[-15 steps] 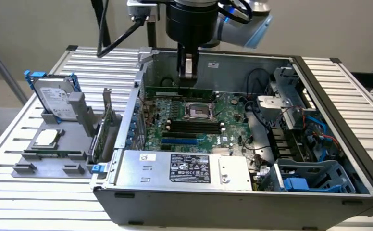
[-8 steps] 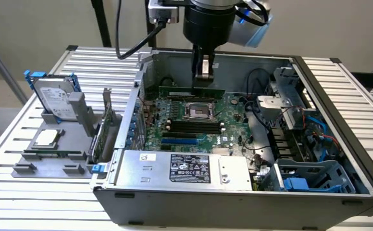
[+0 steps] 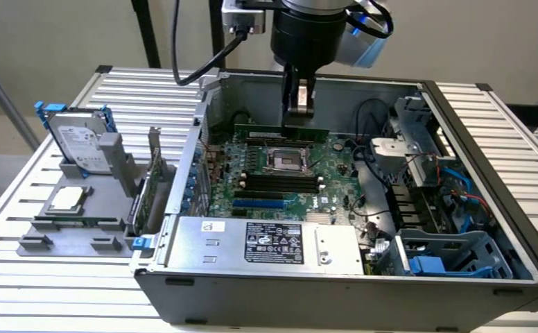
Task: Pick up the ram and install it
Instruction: 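Pick up the ram and move it above insertion slot, then insert the ram into the slot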
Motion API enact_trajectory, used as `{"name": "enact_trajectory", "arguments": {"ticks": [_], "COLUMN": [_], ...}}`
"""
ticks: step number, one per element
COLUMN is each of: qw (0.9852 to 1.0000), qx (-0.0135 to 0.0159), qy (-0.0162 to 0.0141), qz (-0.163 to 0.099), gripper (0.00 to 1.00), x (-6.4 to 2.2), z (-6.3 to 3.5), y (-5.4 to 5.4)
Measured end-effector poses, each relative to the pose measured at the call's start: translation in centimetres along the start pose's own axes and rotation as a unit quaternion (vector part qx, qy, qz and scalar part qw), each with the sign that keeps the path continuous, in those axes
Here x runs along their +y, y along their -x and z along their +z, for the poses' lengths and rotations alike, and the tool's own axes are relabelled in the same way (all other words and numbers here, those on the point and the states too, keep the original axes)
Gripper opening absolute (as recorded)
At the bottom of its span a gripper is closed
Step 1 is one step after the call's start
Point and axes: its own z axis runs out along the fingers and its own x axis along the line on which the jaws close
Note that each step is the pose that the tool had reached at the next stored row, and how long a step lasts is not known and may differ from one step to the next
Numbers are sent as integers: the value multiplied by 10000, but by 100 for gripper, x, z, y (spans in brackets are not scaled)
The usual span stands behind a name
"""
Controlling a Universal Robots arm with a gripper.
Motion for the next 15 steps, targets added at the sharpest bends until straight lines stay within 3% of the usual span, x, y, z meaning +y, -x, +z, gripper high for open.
{"name": "enact_trajectory", "arguments": {"ticks": [11,15], "qw": [10000,10000], "qx": [-18,-10], "qy": [0,1], "qz": [-1,-1], "gripper": [13,13], "x": [0,-1], "z": [0,17], "y": [0,47]}}
